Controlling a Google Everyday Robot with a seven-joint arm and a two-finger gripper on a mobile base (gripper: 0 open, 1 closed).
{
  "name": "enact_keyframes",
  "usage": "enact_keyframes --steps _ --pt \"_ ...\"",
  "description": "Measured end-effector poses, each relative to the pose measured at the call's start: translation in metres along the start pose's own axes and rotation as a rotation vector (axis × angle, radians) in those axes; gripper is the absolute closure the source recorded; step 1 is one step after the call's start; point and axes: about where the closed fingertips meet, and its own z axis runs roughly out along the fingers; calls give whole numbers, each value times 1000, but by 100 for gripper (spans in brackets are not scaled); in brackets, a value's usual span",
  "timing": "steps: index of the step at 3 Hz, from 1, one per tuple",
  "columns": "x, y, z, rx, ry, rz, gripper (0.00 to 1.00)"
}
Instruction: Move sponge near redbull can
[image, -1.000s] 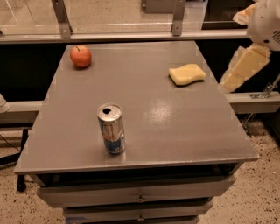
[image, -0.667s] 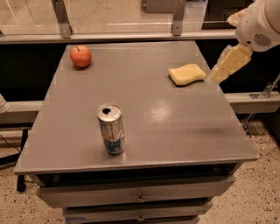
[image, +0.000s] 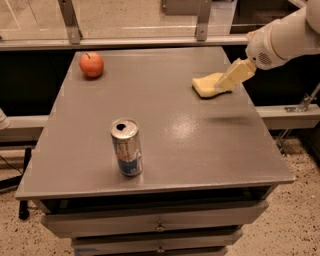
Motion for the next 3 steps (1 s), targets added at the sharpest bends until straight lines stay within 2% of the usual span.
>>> enact_keyframes --steps 2,3 --pt "32 2 56 -35 -43 143 0" --pt "47 4 70 -49 -60 190 18"
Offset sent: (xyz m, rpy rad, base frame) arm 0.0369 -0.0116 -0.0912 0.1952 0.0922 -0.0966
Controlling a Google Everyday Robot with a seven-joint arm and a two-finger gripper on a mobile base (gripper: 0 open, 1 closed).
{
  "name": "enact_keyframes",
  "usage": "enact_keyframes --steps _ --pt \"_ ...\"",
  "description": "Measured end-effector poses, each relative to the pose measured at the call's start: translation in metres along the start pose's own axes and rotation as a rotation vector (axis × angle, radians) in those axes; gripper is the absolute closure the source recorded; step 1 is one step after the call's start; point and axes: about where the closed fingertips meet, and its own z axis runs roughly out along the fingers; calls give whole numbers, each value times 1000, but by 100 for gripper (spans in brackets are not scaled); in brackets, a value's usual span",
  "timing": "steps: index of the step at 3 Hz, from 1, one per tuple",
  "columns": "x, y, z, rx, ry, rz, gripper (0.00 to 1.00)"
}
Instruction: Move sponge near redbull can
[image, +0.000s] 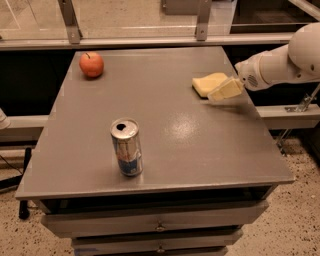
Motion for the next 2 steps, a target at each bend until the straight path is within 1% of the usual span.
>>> enact_keyframes --steps 1,2 --pt "6 3 8 -19 -19 38 41" --pt "0 6 7 -45 -45 66 65"
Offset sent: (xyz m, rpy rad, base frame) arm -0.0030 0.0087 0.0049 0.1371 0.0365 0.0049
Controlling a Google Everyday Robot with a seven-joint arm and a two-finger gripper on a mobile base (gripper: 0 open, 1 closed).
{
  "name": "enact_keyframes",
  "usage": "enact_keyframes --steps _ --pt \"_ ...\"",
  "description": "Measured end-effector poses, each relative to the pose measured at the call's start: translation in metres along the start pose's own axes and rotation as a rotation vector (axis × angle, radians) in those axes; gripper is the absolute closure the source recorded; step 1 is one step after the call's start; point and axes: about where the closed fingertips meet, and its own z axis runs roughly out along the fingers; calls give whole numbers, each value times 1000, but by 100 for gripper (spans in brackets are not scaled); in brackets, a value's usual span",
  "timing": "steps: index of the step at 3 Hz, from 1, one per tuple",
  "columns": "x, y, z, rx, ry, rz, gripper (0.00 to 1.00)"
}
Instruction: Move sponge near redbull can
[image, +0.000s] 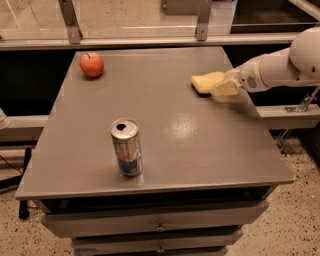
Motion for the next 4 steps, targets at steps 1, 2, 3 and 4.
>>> enact_keyframes --steps 1,2,3,4 --pt "-16 17 -15 -55 -21 -4 89" --pt "-38 50 -41 -136 -42 -43 100" --pt "-47 98 -70 -202 -15 -144 100" --pt "-42 171 -94 -275 40 -268 100"
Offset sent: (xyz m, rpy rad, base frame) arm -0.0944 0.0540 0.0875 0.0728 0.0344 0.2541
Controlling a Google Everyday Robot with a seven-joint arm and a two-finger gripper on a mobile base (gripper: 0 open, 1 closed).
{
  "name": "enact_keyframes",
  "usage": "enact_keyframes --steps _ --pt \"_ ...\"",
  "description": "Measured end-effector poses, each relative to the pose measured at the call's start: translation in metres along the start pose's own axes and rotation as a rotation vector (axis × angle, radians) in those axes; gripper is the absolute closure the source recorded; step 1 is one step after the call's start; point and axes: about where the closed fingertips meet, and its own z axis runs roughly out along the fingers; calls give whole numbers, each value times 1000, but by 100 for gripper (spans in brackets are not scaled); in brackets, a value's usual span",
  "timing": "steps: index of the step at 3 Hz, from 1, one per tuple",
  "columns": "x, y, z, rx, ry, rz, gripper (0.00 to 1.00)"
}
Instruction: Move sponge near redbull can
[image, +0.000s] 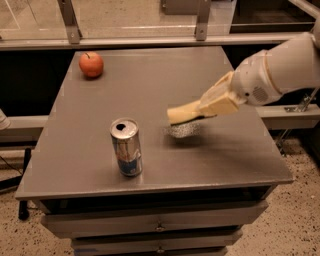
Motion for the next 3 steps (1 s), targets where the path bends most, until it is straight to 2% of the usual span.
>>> enact_keyframes --steps 1,2,3 --pt "-9 67 6 -73 40 -83 100" --pt "-16 116 14 -130 48 -136 100" --pt "-19 140 21 -161 52 -156 85"
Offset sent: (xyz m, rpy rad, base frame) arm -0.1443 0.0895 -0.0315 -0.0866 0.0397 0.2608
